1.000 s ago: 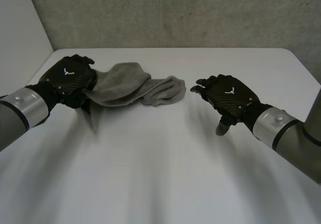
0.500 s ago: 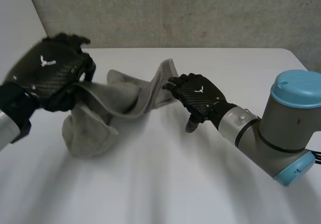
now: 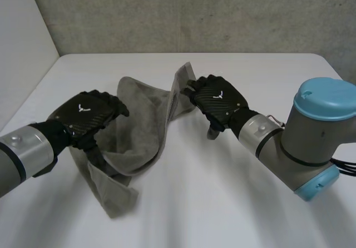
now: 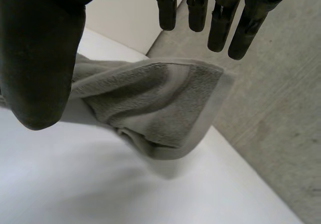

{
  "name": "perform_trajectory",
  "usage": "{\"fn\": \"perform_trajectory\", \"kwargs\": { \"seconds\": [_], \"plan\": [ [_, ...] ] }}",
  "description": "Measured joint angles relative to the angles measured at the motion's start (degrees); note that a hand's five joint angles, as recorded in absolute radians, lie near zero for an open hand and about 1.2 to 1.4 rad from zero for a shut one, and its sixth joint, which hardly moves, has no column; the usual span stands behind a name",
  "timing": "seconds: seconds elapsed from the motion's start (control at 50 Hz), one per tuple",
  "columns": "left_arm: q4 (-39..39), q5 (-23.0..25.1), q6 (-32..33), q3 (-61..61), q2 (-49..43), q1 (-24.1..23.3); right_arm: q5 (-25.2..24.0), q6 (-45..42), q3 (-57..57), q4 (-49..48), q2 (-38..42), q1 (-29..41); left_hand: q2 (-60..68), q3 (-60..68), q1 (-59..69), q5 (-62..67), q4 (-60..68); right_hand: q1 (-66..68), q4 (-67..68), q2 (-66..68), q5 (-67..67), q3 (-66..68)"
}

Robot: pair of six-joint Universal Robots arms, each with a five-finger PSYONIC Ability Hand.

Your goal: Fold the towel.

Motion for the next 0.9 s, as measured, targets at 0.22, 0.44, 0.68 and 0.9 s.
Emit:
{"fn": "perform_trajectory", "kwargs": {
  "seconds": [0.22, 0.44, 0.68, 0.9],
  "plan": [
    [0.1, 0.0, -0.2, 0.2, 0.4, 0.8, 1.1, -7.5, -6.4, -7.3, 6.2, 1.3, 0.0, 0.0, 0.0, 0.0, 0.0, 0.0, 0.0, 0.0, 0.0, 0.0],
    [0.1, 0.1, -0.6, -1.1, 0.3, 1.1, -1.5, -6.6, -19.9, -6.6, 15.2, 1.3, 0.0, 0.0, 0.0, 0.0, 0.0, 0.0, 0.0, 0.0, 0.0, 0.0],
    [0.2, 0.5, -1.4, -2.4, 0.3, 0.9, -2.3, -2.3, -39.0, 2.3, 27.3, 1.1, 0.0, 0.0, 0.0, 0.0, 0.0, 0.6, 0.0, 0.3, 0.4, 0.0],
    [0.6, 0.6, -1.5, -3.5, 0.1, 0.8, -2.3, -2.1, -47.7, 4.3, 34.3, 1.1, 1.9, 0.0, 1.5, 3.8, 0.0, 35.3, 0.0, 36.3, 37.0, 0.0]
  ]
}}
